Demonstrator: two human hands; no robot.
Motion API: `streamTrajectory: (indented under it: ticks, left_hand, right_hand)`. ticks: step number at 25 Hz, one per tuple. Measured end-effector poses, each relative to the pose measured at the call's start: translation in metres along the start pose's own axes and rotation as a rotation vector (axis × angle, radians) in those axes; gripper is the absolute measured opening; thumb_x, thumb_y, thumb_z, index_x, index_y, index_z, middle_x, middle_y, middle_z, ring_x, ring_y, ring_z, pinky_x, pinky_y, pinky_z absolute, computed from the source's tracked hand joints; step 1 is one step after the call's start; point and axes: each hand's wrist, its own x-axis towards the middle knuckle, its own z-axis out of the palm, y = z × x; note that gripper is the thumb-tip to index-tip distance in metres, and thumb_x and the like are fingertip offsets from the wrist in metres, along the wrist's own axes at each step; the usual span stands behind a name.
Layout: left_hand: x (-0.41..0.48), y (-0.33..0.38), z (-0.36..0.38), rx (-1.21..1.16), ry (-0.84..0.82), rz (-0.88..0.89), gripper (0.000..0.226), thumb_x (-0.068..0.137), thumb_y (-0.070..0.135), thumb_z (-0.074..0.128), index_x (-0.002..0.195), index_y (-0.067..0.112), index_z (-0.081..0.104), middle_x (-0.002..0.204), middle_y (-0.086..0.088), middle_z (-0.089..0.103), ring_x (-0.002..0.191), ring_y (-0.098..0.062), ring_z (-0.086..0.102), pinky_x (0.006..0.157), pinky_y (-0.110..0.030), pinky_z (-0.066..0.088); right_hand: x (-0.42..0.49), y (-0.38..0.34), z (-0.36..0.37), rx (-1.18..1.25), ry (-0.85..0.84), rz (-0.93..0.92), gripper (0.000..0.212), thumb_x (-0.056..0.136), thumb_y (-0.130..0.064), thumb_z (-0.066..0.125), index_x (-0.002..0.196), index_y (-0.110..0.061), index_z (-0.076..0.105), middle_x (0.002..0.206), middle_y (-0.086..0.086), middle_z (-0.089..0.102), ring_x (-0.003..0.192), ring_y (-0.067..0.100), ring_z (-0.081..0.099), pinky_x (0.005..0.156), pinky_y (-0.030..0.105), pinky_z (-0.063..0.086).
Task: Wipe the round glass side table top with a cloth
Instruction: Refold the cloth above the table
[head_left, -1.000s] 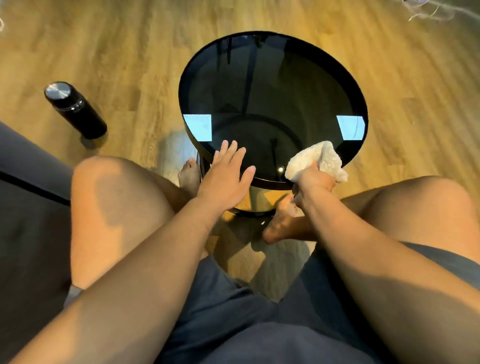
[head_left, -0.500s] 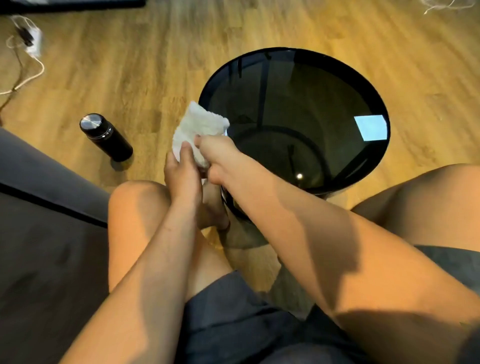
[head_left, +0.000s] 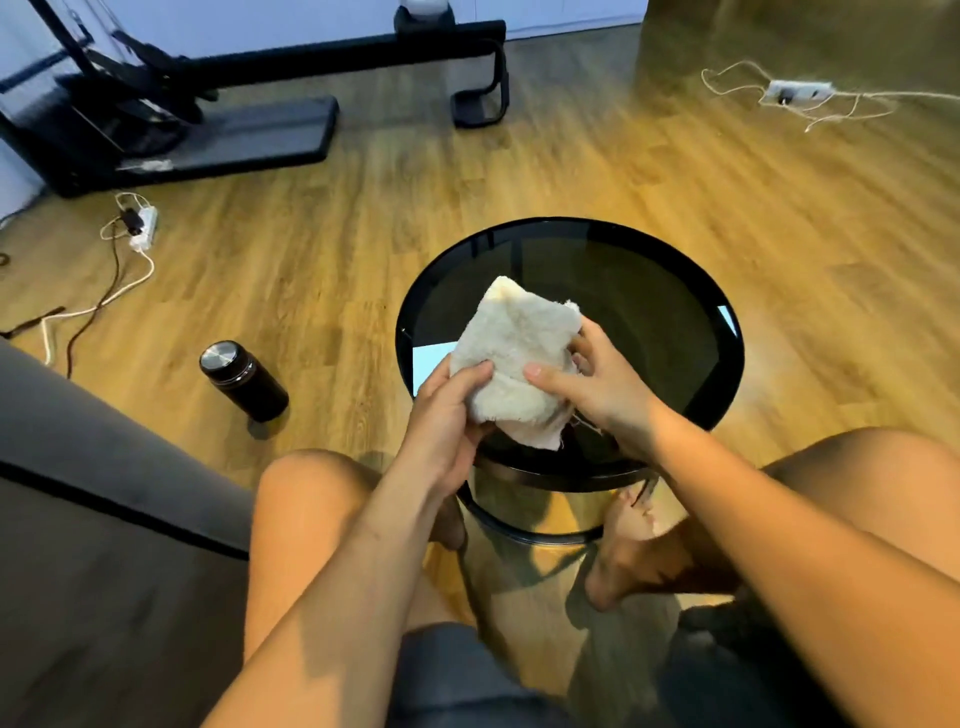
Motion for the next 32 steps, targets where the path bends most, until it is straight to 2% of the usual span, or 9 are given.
streamTrajectory:
  ticks: [4, 10, 13, 16, 19, 22, 24, 27, 32]
  left_hand:
    - [0.003, 0.007, 0.028, 0.051, -0.089, -0.111, 0.043, 0.09, 0.012, 0.063, 0.132, 0.008, 0.053, 0.118, -0.011, 0.068, 0.102, -0.025, 0.068, 0.07, -0.033, 0.057]
    - [-0.005, -0.007, 0.033, 0.328, 0.013, -0.021, 0.042, 0.083, 0.007, 0.074, 0.12, 0.017, 0.057, 0.118, -0.008, 0.066, 0.106, -0.023, 0.067, 0.084, -0.038, 0.058]
    - [-0.009, -0.017, 0.022, 0.412, -0.143, 0.019, 0.083, 0.071, 0.002, 0.081, 0.139, 0.031, 0.043, 0.127, 0.001, 0.061, 0.116, -0.017, 0.062, 0.094, -0.038, 0.056]
    - [-0.013, -0.032, 0.017, 0.632, -0.283, 0.048, 0.112, 0.063, 0.004, 0.086, 0.147, 0.045, 0.023, 0.141, 0.006, 0.049, 0.128, -0.013, 0.052, 0.102, -0.036, 0.051]
    - [-0.017, -0.04, 0.025, 0.687, -0.226, 0.118, 0.082, 0.077, 0.007, 0.081, 0.142, 0.033, 0.038, 0.133, 0.005, 0.055, 0.124, -0.011, 0.055, 0.1, -0.034, 0.052]
    - [-0.017, -0.039, 0.029, 0.623, -0.129, 0.131, 0.037, 0.089, 0.009, 0.068, 0.122, 0.026, 0.06, 0.115, 0.0, 0.069, 0.11, -0.017, 0.065, 0.086, -0.029, 0.055]
    - [-0.018, -0.033, 0.031, 0.508, -0.083, 0.062, 0.016, 0.094, 0.018, 0.064, 0.109, 0.021, 0.069, 0.104, -0.001, 0.075, 0.102, -0.02, 0.07, 0.08, -0.029, 0.054]
    - [-0.02, -0.021, 0.03, 0.455, -0.067, -0.027, 0.021, 0.095, 0.035, 0.061, 0.1, 0.019, 0.074, 0.098, -0.004, 0.077, 0.096, -0.022, 0.073, 0.084, -0.04, 0.057]
    - [-0.019, -0.017, 0.019, 0.536, -0.194, 0.03, 0.026, 0.093, 0.039, 0.063, 0.11, 0.02, 0.072, 0.103, -0.011, 0.075, 0.098, -0.03, 0.072, 0.094, -0.059, 0.053]
  right_hand:
    - [-0.014, -0.01, -0.041, 0.21, 0.043, 0.033, 0.061, 0.064, -0.029, 0.083, 0.117, -0.014, 0.059, 0.111, 0.011, 0.072, 0.101, 0.028, 0.071, 0.091, 0.052, 0.056]
    - [-0.022, 0.005, -0.059, 0.023, 0.288, 0.174, 0.048, 0.073, -0.024, 0.086, 0.108, -0.024, 0.052, 0.108, 0.018, 0.066, 0.09, 0.031, 0.07, 0.072, 0.045, 0.06]
    - [-0.024, 0.002, -0.061, 0.414, 0.329, 0.311, 0.056, 0.082, -0.003, 0.075, 0.128, -0.014, 0.045, 0.109, 0.017, 0.06, 0.09, 0.028, 0.067, 0.06, 0.035, 0.056]
    - [-0.028, -0.011, -0.058, 0.772, 0.258, 0.315, 0.038, 0.089, 0.003, 0.063, 0.122, -0.01, 0.049, 0.099, 0.017, 0.06, 0.074, 0.021, 0.069, 0.055, 0.028, 0.059]
    - [-0.03, -0.028, -0.053, 0.892, 0.162, 0.282, 0.017, 0.092, 0.002, 0.058, 0.106, -0.007, 0.06, 0.092, 0.016, 0.062, 0.061, 0.015, 0.072, 0.054, 0.022, 0.057]
    - [-0.027, -0.036, -0.063, 0.918, 0.149, 0.122, 0.039, 0.084, 0.003, 0.063, 0.122, -0.007, 0.06, 0.099, 0.014, 0.066, 0.082, 0.02, 0.071, 0.069, 0.029, 0.06]
    - [-0.026, -0.032, -0.072, 0.609, 0.081, 0.018, 0.062, 0.08, -0.005, 0.073, 0.137, -0.016, 0.05, 0.117, 0.007, 0.065, 0.102, 0.022, 0.067, 0.077, 0.033, 0.057]
    - [-0.028, -0.015, -0.069, -0.359, 0.012, -0.02, 0.067, 0.081, -0.029, 0.078, 0.141, -0.027, 0.049, 0.131, -0.006, 0.055, 0.119, 0.02, 0.057, 0.093, 0.036, 0.051]
    - [-0.03, -0.005, -0.043, -0.581, -0.246, -0.217, 0.031, 0.09, -0.041, 0.066, 0.12, -0.034, 0.064, 0.116, -0.015, 0.065, 0.107, 0.005, 0.061, 0.093, 0.037, 0.053]
